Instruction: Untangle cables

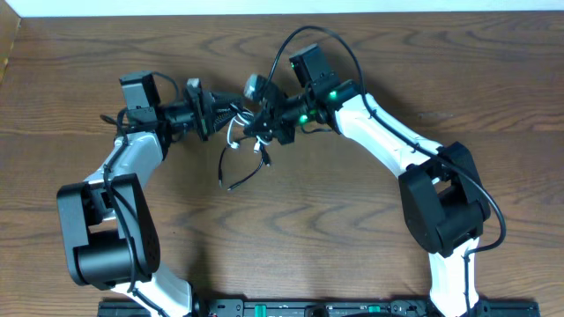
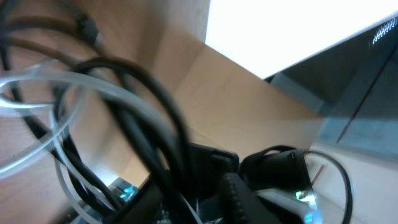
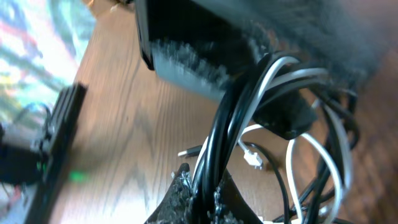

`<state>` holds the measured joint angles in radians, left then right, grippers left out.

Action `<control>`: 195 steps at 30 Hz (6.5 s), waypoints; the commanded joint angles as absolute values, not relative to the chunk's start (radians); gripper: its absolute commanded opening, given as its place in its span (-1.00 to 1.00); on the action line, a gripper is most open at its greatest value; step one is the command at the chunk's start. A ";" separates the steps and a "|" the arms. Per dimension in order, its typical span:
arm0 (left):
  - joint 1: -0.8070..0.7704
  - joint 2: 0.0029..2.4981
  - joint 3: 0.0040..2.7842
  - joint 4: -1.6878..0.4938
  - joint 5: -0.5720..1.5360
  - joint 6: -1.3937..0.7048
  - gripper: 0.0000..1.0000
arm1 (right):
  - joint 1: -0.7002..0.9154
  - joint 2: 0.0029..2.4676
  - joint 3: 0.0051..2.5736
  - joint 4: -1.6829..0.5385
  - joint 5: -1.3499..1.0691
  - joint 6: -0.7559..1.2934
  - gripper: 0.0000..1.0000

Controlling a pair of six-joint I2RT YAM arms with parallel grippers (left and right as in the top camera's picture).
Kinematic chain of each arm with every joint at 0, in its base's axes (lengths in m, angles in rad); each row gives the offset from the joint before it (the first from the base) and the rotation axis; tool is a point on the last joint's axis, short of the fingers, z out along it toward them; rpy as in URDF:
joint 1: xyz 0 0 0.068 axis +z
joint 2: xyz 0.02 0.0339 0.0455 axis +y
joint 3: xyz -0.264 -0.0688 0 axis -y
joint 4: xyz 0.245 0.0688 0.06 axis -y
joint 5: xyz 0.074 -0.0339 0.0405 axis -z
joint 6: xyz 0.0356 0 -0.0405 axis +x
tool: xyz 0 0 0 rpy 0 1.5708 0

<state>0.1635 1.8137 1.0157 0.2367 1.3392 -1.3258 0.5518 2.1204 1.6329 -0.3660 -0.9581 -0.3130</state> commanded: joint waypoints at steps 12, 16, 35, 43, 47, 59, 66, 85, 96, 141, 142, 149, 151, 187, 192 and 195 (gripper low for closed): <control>0.167 1.790 1.023 0.509 1.468 -0.762 0.21 | 0.366 2.125 1.634 -0.034 -1.234 0.571 -0.98; 0.160 1.790 1.021 0.444 1.481 -0.631 0.19 | 0.356 2.125 1.634 -0.002 -1.332 0.680 -0.98; 0.097 1.790 1.018 -0.089 1.060 -0.047 0.04 | 0.360 2.125 1.634 0.068 -1.562 0.680 -0.98; 0.031 1.790 1.018 -0.073 1.061 -0.034 0.16 | 0.381 2.125 1.634 0.068 -1.562 0.680 -0.98; -0.004 1.790 1.018 -0.074 1.061 0.003 0.18 | 0.382 2.125 1.634 0.068 -1.562 0.680 -0.98; -0.023 1.790 1.018 -0.070 0.881 0.003 -0.71 | 0.402 2.125 1.634 0.068 -1.562 0.680 -0.98; -0.025 1.790 1.018 -0.066 0.912 -0.004 -0.10 | 0.407 2.125 1.634 0.068 -1.562 0.680 -0.98; -0.069 1.792 1.018 -0.041 0.904 0.007 -0.85 | 0.440 2.125 1.634 0.068 -1.562 0.702 -0.98; -0.053 1.792 1.018 -0.104 0.373 -0.231 -0.85 | 0.433 2.125 1.634 0.067 -1.562 0.702 -0.98; 0.285 1.752 1.018 -0.106 0.970 -0.301 0.04 | 0.406 2.125 1.616 -0.445 -1.268 0.091 -0.98; 0.281 1.752 1.018 -0.104 1.012 -0.302 0.04 | 0.408 2.125 1.616 -0.438 -1.286 0.078 -0.98; 0.191 1.755 1.018 -0.107 1.007 -0.302 0.05 | 0.416 2.125 1.616 -0.280 -1.470 0.114 -0.98; 0.165 1.755 1.018 -0.105 1.002 -0.302 -0.21 | 0.416 2.125 1.616 -0.212 -1.469 0.187 -0.98; 0.265 1.755 1.018 -0.236 1.159 0.210 -0.21 | 0.383 2.125 1.616 -0.101 -1.425 0.318 -0.98; 0.265 1.755 1.018 -0.292 1.113 0.340 0.08 | 0.376 2.125 1.616 -0.101 -1.455 0.318 -0.98; 0.264 1.756 1.018 -0.291 1.046 0.340 0.13 | 0.374 2.125 1.616 -0.101 -1.455 0.318 -0.98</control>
<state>0.2646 1.7775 1.0157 -0.2882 1.1160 0.2504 0.3813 2.1494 1.5944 -0.1040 -1.4105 0.3107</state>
